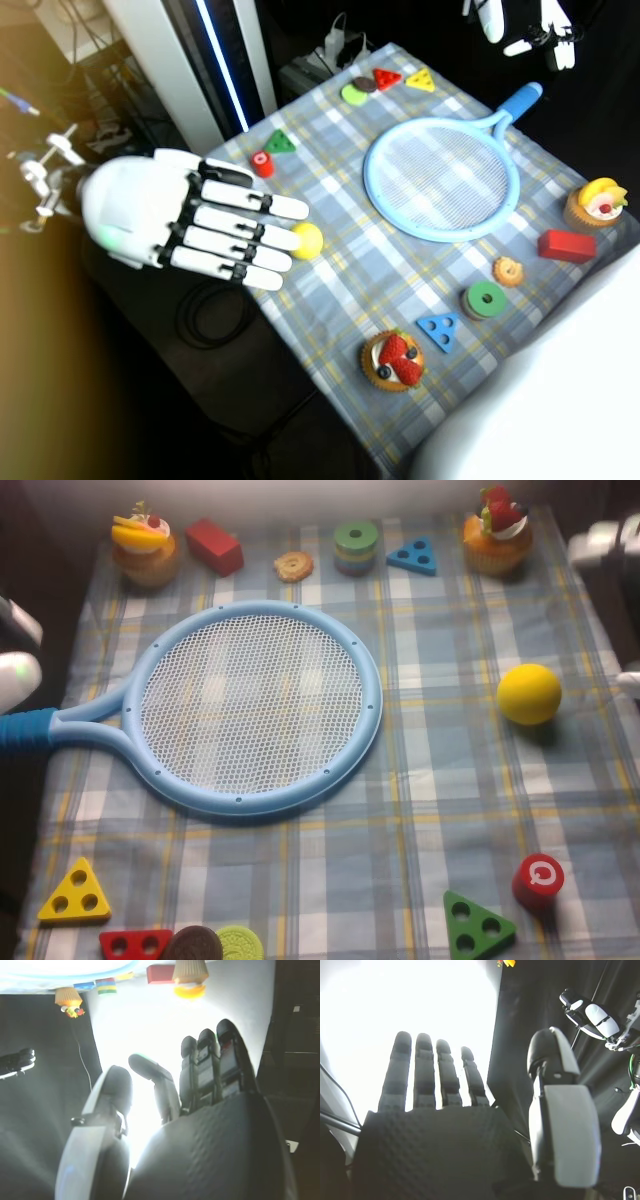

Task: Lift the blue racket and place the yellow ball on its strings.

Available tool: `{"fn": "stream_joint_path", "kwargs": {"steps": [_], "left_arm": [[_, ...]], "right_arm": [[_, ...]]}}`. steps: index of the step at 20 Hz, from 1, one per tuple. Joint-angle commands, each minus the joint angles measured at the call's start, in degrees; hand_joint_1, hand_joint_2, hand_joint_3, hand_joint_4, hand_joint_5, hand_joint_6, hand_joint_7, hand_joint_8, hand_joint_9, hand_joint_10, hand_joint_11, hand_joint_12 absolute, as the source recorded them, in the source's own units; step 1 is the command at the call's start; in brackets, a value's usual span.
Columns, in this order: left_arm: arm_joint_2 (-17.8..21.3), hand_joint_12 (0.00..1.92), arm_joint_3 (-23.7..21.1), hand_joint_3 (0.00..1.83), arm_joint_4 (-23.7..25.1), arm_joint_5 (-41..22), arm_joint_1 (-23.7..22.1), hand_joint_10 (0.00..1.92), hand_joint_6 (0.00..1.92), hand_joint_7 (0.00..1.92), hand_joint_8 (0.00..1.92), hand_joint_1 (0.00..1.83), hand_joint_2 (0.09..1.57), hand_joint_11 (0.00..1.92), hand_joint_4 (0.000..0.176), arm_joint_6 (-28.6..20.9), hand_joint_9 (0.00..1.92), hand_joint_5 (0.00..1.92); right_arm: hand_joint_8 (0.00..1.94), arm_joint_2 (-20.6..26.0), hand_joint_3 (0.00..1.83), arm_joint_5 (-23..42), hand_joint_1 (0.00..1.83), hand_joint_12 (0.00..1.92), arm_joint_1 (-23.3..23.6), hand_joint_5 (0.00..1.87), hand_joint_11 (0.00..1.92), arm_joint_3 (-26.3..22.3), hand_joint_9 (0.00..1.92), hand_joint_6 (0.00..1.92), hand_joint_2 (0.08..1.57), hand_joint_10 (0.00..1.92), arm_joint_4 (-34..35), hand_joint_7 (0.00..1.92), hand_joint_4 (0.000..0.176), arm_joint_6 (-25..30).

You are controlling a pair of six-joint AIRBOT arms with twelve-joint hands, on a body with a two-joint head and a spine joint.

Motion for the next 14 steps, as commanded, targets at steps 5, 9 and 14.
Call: {"fn": "stream_joint_path", "kwargs": {"steps": [5,9,14], "left_arm": [[-0.04,0.77,1.86,0.00,-6.34,3.32,-3.72,0.00,0.00,0.21,0.00,0.88,0.94,0.00,0.176,15.73,0.22,0.15],[-2.16,0.79,3.51,0.00,-13.22,11.56,-7.80,0.00,0.00,0.13,0.00,0.91,0.81,0.00,0.176,34.68,0.17,0.01],[-7.58,0.71,7.56,0.01,-20.98,20.03,-14.83,0.00,0.00,0.18,0.00,0.97,0.85,0.00,0.176,58.66,0.19,0.00]], "right_arm": [[0.00,-0.41,0.00,5.56,0.87,0.35,1.01,0.58,0.41,0.60,0.58,0.00,1.15,0.00,0.05,0.58,0.000,0.16],[0.01,-0.49,0.00,4.32,0.87,0.35,1.07,0.59,0.43,0.75,0.60,0.00,1.15,0.01,-1.07,0.62,0.000,0.16],[0.01,-0.50,0.00,3.46,0.83,0.37,0.76,0.59,0.45,0.83,0.61,0.00,1.17,0.01,-1.85,0.62,0.000,0.19]]}}
